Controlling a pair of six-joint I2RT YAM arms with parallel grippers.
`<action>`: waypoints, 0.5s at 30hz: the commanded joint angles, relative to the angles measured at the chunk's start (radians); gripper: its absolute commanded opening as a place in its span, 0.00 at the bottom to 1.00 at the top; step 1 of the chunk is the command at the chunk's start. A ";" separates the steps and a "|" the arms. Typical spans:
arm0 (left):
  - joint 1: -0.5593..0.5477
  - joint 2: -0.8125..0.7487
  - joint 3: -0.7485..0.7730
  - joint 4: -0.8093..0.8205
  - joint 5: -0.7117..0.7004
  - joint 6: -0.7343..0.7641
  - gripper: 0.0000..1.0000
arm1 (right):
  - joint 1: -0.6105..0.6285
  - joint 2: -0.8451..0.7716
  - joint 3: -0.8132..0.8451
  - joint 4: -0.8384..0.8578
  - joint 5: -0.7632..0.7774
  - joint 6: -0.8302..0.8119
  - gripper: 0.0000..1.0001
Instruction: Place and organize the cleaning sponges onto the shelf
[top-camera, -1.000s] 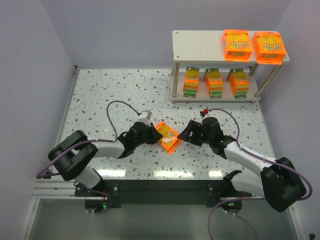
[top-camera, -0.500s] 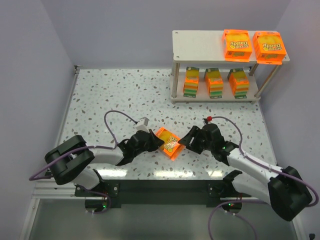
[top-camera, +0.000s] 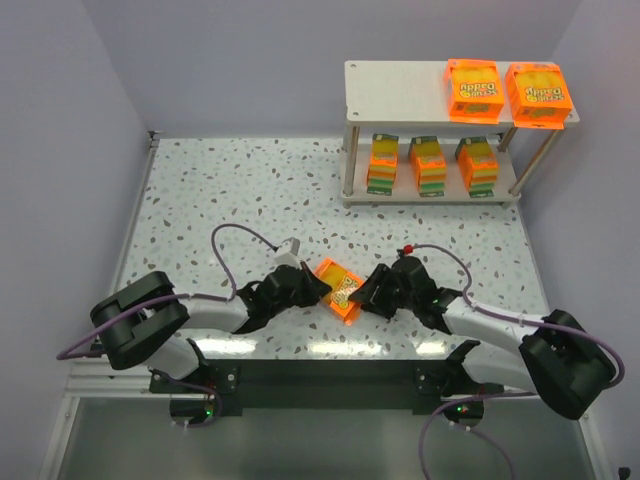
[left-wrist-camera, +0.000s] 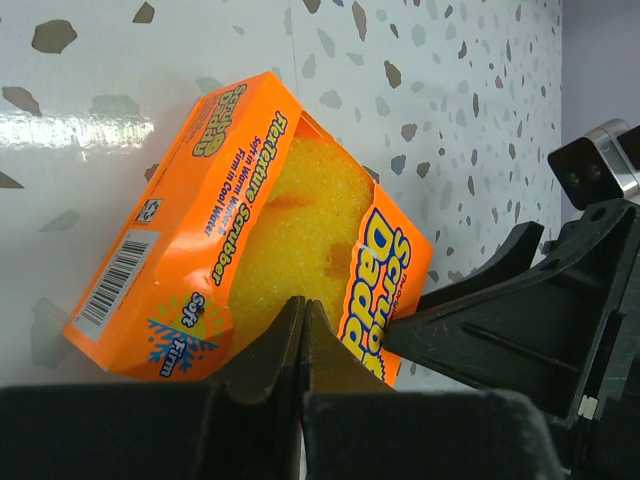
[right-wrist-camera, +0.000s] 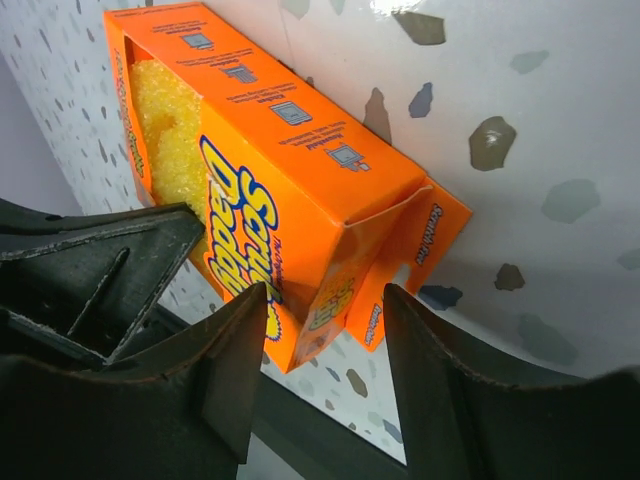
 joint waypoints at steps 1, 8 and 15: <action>-0.023 -0.013 -0.006 -0.031 -0.002 -0.010 0.00 | 0.031 0.019 0.000 0.127 0.035 0.056 0.51; -0.043 0.011 -0.008 -0.004 0.029 -0.005 0.00 | 0.037 0.065 0.023 0.133 0.047 0.064 0.18; -0.046 -0.036 -0.010 -0.045 0.018 0.006 0.00 | 0.039 0.036 -0.014 0.138 0.047 0.082 0.00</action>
